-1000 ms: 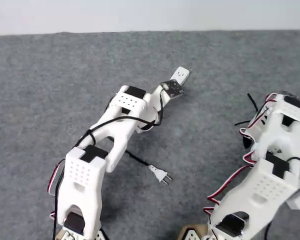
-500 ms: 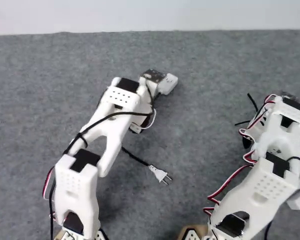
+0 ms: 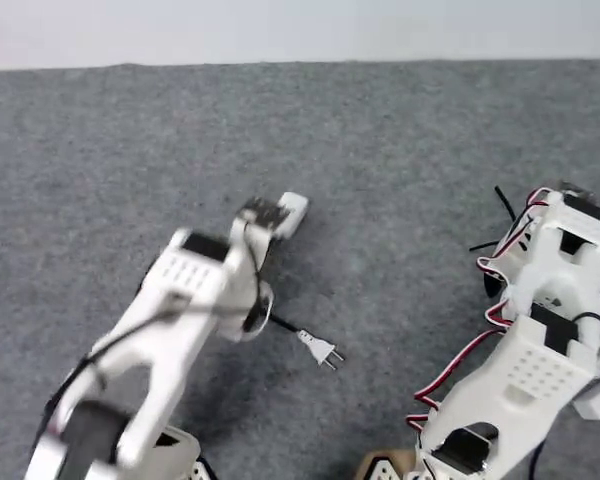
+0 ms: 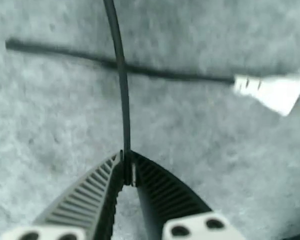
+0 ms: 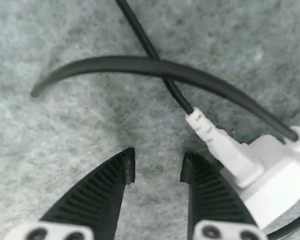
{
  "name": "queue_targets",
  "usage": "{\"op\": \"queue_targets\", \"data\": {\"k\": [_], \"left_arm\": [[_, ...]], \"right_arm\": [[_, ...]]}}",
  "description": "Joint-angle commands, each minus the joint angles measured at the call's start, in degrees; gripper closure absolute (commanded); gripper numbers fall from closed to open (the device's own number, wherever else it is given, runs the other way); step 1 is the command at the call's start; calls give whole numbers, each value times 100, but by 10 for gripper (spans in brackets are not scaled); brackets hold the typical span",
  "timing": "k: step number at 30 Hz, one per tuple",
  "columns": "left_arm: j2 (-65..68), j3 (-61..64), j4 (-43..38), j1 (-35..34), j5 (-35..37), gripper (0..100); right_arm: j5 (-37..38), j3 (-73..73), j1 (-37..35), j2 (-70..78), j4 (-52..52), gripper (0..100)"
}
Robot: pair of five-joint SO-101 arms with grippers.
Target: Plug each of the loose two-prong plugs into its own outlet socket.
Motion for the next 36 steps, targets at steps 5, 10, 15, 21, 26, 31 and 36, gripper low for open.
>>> {"op": "queue_targets", "data": {"k": [5, 10, 15, 21, 26, 31, 36], "left_arm": [[-2523, 1833, -316, -554, -1459, 773], [-2787, 1420, -299, -853, -1741, 684], [-2523, 453, -554, -747, -1741, 750], [-1257, -242, -1785, -615, -1741, 758], [-123, -769, -2382, -185, -1767, 758], [1011, -1376, -3077, 44, -1776, 757], [2110, -2237, -3323, -62, -1767, 757]], "right_arm": [[-44, 9, -110, -22, -101, 855], [-44, 9, -110, -13, -101, 855], [-44, 9, -119, -13, -101, 855], [-44, 9, -119, -13, -101, 855], [-35, 18, -119, -13, -171, 855], [-35, 18, -171, -13, -171, 855], [-35, 18, -171, -13, -180, 855]]}}
